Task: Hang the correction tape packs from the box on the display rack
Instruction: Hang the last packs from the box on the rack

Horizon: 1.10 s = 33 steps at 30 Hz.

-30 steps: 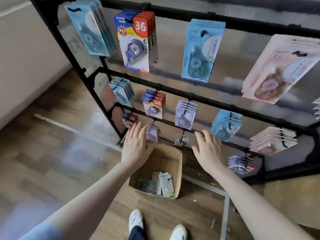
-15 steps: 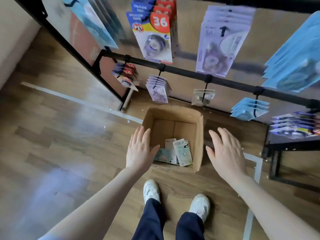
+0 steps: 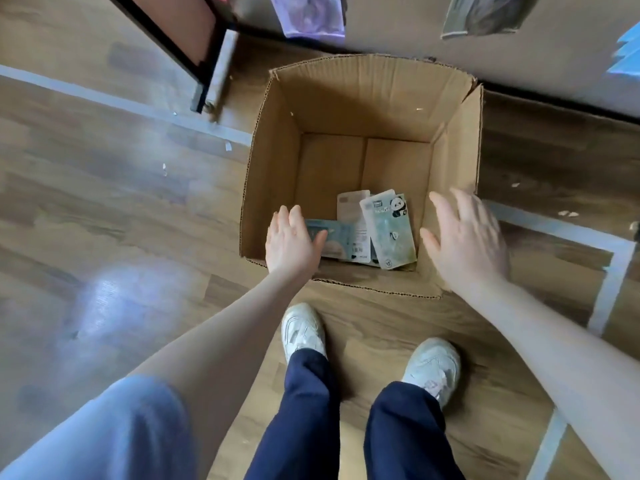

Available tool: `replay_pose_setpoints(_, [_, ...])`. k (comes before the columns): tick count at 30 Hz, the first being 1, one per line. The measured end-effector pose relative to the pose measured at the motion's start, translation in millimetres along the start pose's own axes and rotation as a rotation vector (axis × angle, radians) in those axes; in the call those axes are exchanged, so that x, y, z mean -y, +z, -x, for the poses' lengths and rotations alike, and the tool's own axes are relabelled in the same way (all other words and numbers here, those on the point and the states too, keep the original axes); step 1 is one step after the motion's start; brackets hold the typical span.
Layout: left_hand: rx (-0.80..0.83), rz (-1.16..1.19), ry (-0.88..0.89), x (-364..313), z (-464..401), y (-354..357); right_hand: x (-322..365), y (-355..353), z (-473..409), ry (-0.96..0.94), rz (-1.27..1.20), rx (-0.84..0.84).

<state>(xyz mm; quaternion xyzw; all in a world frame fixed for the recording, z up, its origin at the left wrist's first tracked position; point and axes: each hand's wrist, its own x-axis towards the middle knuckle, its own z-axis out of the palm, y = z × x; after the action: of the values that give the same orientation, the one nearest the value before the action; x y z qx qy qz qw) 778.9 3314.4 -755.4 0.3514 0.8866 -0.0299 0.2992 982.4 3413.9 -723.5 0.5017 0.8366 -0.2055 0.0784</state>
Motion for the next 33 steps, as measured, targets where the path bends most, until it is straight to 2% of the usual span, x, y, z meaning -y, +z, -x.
replay_pose_setpoints(5, [0.046, -0.070, -0.022, 5.2, -21.0, 17.6, -9.2, 11.6, -7.8, -0.039, 0.017, 0.005])
replay_pose_setpoints(9, [0.165, 0.025, -0.201, -0.1, -52.3, 34.7, -17.0, 23.6, -25.0, -0.113, 0.013, -0.091])
replay_pose_setpoints(11, [0.219, 0.031, -0.203, 1.1, -66.4, 49.0, -20.1, 30.0, -34.8, -0.147, 0.019, -0.152])
replay_pose_setpoints(18, [0.385, -0.326, 0.167, 6.9, -115.9, 62.3, -24.2, 46.2, -55.9, -0.236, 0.130, -0.324])
replay_pose_setpoints(23, [0.416, -0.540, 0.441, 19.6, -141.1, 73.6, -32.9, 52.4, -55.1, -0.246, 0.178, -0.391])
replay_pose_setpoints(27, [0.465, -0.541, 0.453, 28.4, -153.3, 92.3, -33.2, 58.0, -57.4, -0.275, 0.168, -0.460])
replay_pose_setpoints(33, [0.415, -0.522, 0.520, 13.6, -158.1, 97.0, -34.2, 61.8, -56.3, -0.278, 0.214, -0.546])
